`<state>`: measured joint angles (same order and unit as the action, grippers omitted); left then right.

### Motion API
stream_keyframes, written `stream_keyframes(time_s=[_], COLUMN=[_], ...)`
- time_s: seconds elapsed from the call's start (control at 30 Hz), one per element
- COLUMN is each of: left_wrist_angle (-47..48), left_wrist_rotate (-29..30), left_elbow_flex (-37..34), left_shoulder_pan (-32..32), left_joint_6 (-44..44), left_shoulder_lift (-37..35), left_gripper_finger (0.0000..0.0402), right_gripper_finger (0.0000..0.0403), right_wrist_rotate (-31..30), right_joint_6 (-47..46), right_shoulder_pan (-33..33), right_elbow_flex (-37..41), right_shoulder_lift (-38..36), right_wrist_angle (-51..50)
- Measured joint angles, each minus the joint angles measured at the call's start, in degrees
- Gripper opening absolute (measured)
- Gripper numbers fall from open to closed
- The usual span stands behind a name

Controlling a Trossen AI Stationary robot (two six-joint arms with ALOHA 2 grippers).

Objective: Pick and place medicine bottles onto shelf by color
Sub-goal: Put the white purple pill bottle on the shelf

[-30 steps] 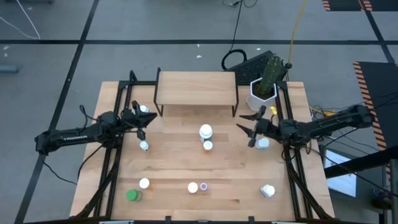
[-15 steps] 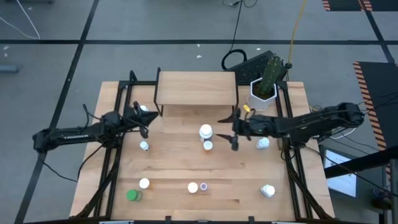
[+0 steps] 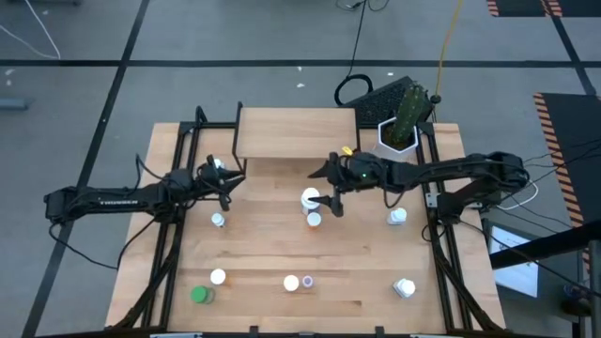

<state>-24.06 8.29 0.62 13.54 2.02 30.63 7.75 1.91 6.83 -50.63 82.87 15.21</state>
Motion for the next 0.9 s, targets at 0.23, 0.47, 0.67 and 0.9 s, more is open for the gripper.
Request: stream_keyframes(time_s=[0.23,0.47,0.67,0.9], left_wrist_angle=[0.2,-0.1,0.4,4.2], left_wrist_rotate=[-0.1,-0.2,-2.0,-5.2], left_elbow_flex=[0.0,0.0,0.0,0.0], left_shoulder_pan=[-0.1,-0.1,-0.1,-1.0], left_joint_6=[0.7,1.7,5.8,9.7], left_shoulder_lift=[2.9,3.1,3.1,3.1], left_gripper_finger=[0.0154,0.0165,0.0164,0.0162], right_gripper_finger=[0.0334,0.0334,0.0327,0.0238], right_wrist_rotate=[0.0,0.0,-0.1,-0.2], right_joint_6=[2.2,2.7,4.0,4.3], right_shoulder_pan=[0.2,0.2,0.2,0.2], right_elbow_flex=[0.0,0.0,0.0,0.0], right_shoulder_lift=[5.3,8.7,9.5,9.5], right_wrist_angle=[0.3,-0.2,-0.9,-0.4])
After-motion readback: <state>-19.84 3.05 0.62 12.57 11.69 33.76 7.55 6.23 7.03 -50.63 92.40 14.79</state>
